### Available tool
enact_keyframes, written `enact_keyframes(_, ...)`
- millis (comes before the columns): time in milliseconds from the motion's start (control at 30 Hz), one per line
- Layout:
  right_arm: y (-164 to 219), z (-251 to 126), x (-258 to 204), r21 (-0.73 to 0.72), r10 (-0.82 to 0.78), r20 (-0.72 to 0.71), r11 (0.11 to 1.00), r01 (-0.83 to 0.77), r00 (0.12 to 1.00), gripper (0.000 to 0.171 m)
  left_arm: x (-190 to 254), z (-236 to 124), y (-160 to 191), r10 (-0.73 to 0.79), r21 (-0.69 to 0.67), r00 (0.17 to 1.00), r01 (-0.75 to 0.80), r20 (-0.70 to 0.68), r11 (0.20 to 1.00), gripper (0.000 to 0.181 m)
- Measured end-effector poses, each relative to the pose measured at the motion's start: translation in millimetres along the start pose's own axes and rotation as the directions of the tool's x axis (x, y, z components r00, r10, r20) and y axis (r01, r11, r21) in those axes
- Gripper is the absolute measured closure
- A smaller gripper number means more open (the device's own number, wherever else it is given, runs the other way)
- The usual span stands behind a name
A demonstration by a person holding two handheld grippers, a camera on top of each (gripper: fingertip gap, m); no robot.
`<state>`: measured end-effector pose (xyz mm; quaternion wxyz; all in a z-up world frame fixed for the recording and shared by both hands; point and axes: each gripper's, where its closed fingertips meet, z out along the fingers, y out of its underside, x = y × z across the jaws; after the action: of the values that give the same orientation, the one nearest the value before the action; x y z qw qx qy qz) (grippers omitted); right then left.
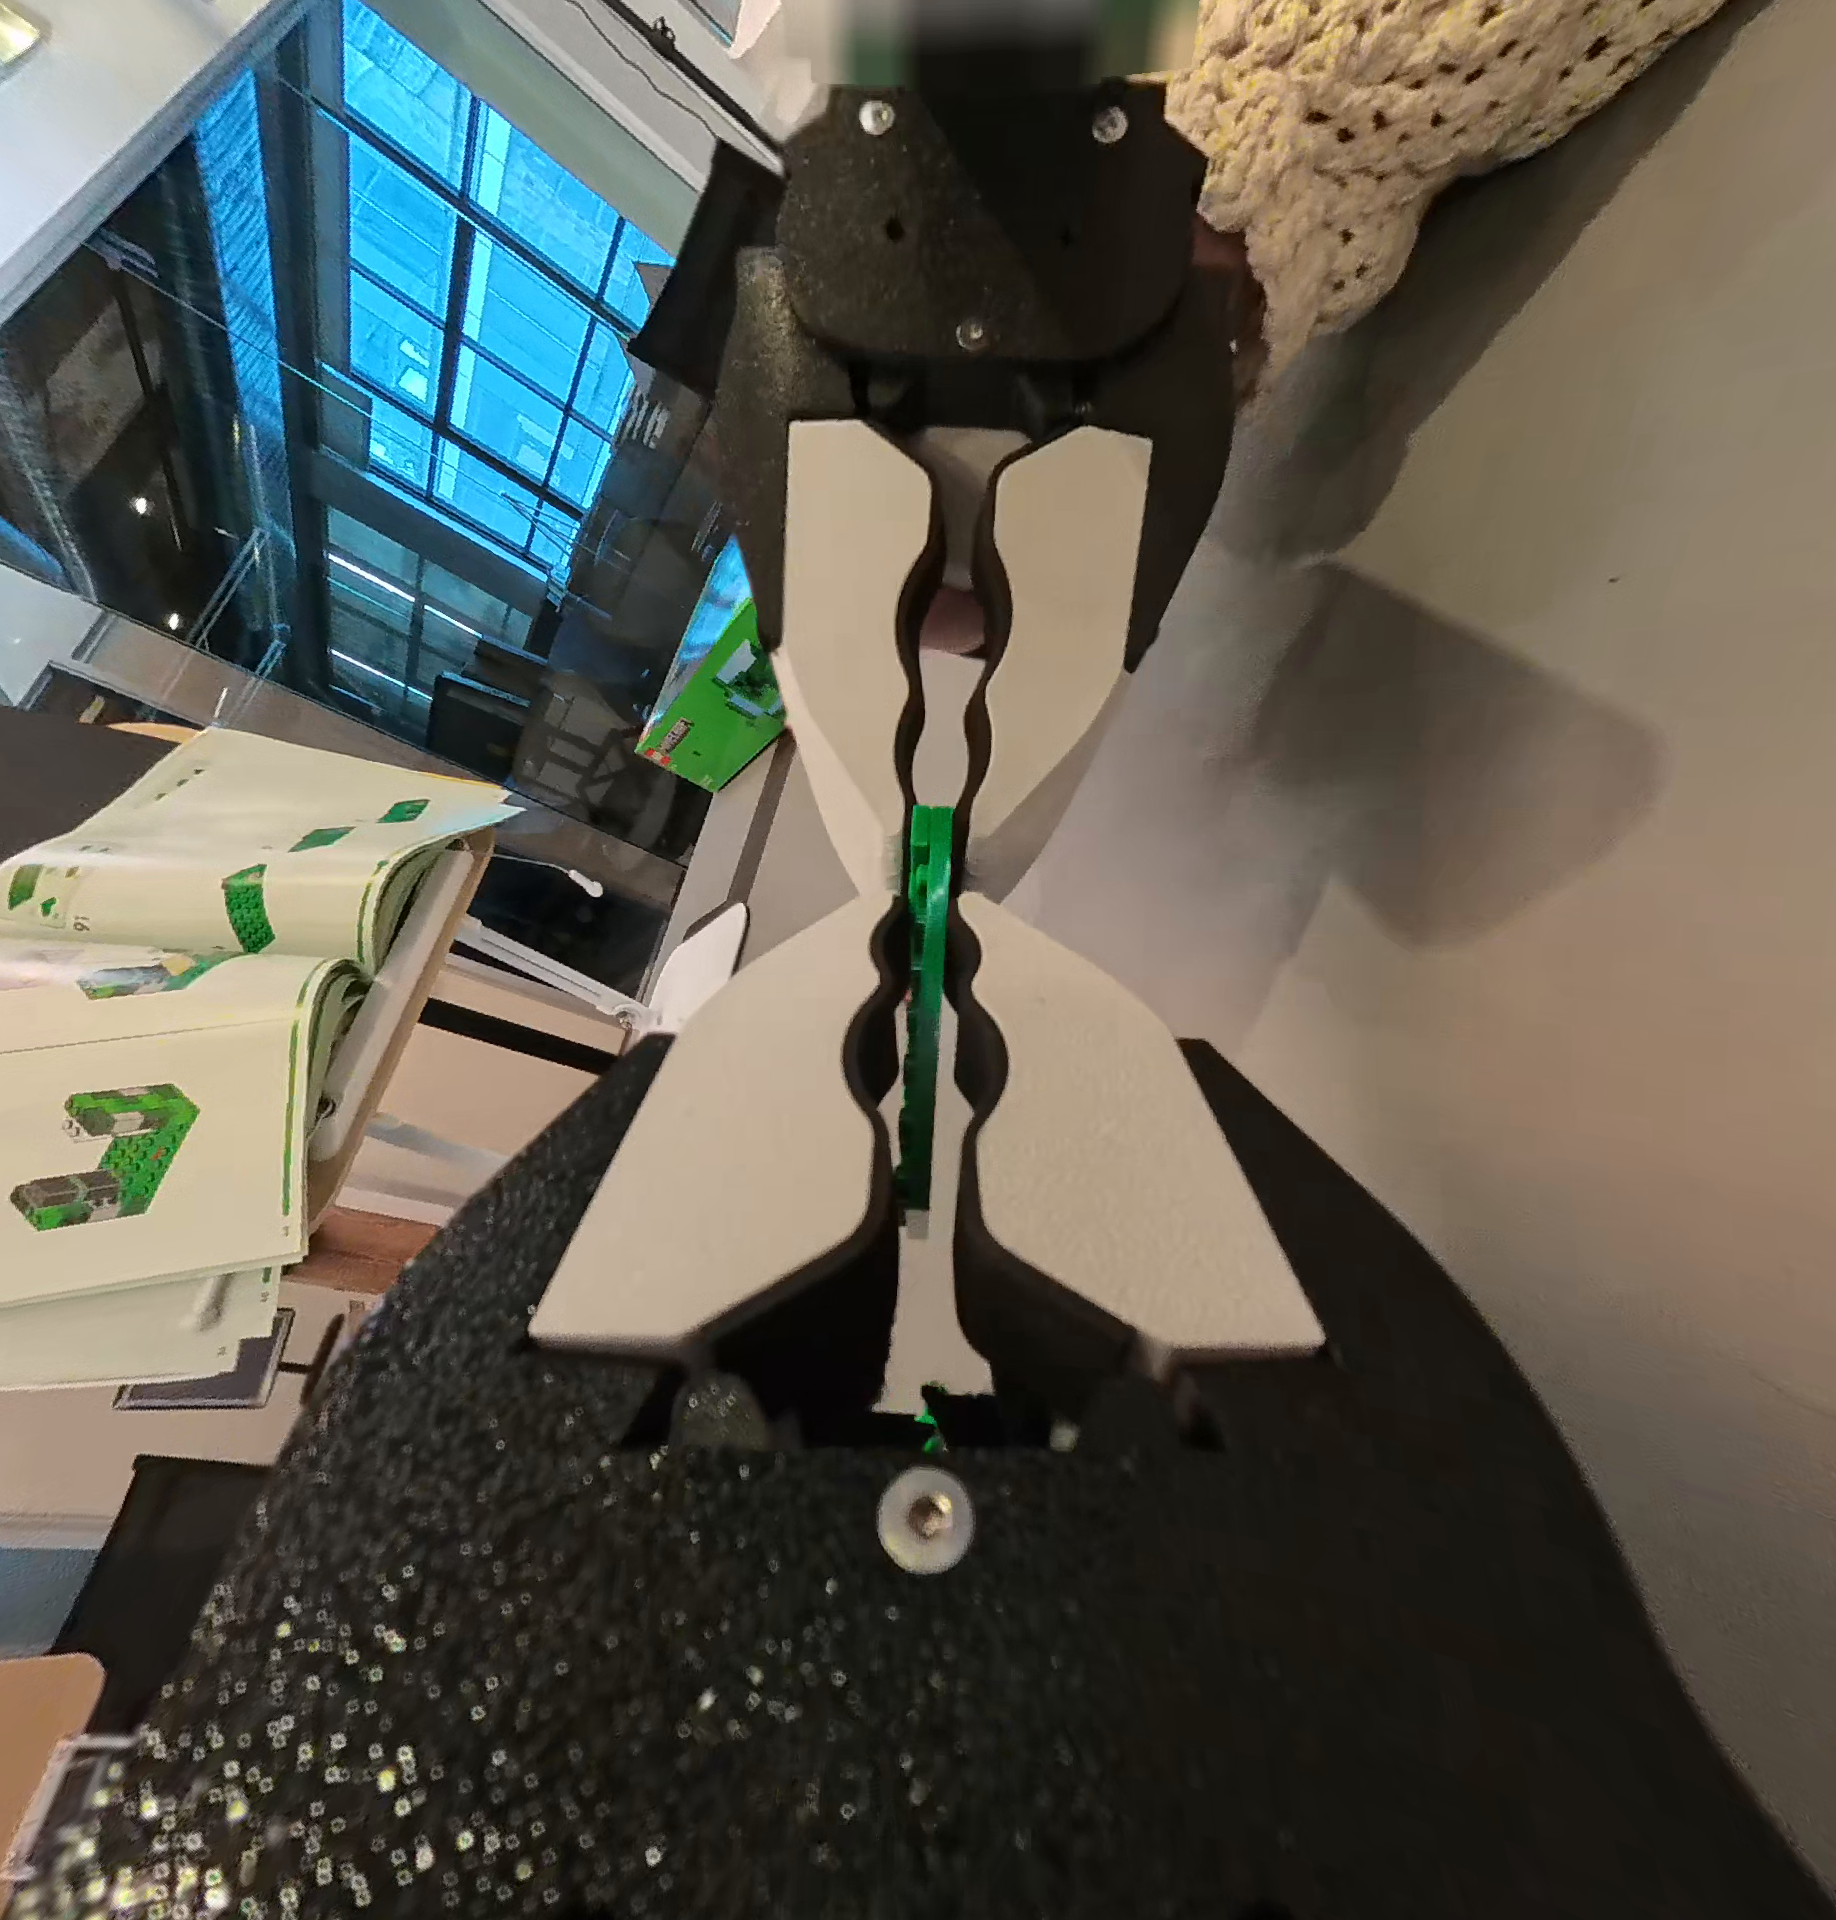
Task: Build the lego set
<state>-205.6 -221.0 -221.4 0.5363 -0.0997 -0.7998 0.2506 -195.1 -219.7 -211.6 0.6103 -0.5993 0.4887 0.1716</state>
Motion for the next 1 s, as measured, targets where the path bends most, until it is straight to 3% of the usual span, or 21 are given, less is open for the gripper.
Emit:
enact_keyframes(167,0.9,0.3,5.5,-0.009,-0.04,-0.043,0.999,0.039,0.998,0.165,-4.0,0.8,0.4,-0.099,0.021,0.995,0.098,0.01,0.995,0.174)
enact_keyframes(233,4.9,-0.9,9.7,-0.024,-0.143,-0.106,0.99,0.141,0.984,0.165,-12.3,0.2,5.5,-0.156,0.019,0.986,0.155,0.052,0.988,0.148)
enact_keyframes(300,7.0,-3.3,10.8,-0.028,-0.237,-0.156,0.971,0.236,0.959,0.165,-14.1,-1.0,10.7,-0.285,0.005,0.958,0.285,-0.002,0.958,0.122)
enact_keyframes(333,7.7,-3.5,8.8,-0.032,-0.279,-0.158,0.96,0.278,0.947,0.165,-14.8,-1.9,10.4,-0.362,0.016,0.931,0.363,-0.037,0.932,0.118)
enact_keyframes(433,4.9,-4.0,8.2,-0.038,-0.36,-0.189,0.932,0.36,0.914,0.165,-8.4,-4.4,13.2,-0.497,-0.003,0.854,0.502,-0.154,0.865,0.129)
enact_keyframes(567,4.2,-5.5,9.3,-0.035,-0.379,-0.205,0.924,0.38,0.902,0.165,12.1,-3.6,20.6,-0.559,-0.109,0.784,0.552,-0.27,0.827,0.14)
enact_keyframes(767,2.7,-4.8,6.1,-0.027,-0.381,-0.184,0.923,0.383,0.906,0.165,15.2,-6.2,16.9,-0.642,-0.113,0.681,0.65,-0.351,0.751,0.147)
enact_keyframes(900,7.5,-2.8,8.1,-0.031,-0.321,-0.199,0.947,0.321,0.926,0.164,14.9,-4.5,22.5,-0.641,-0.131,0.691,0.639,-0.334,0.758,0.148)
enact_keyframes(1000,17.8,-3.2,19.4,-0.033,-0.165,-0.262,0.986,0.162,0.951,0.153,6.0,-5.7,38.9,-0.618,-0.139,0.744,0.604,-0.253,0.785,0.148)
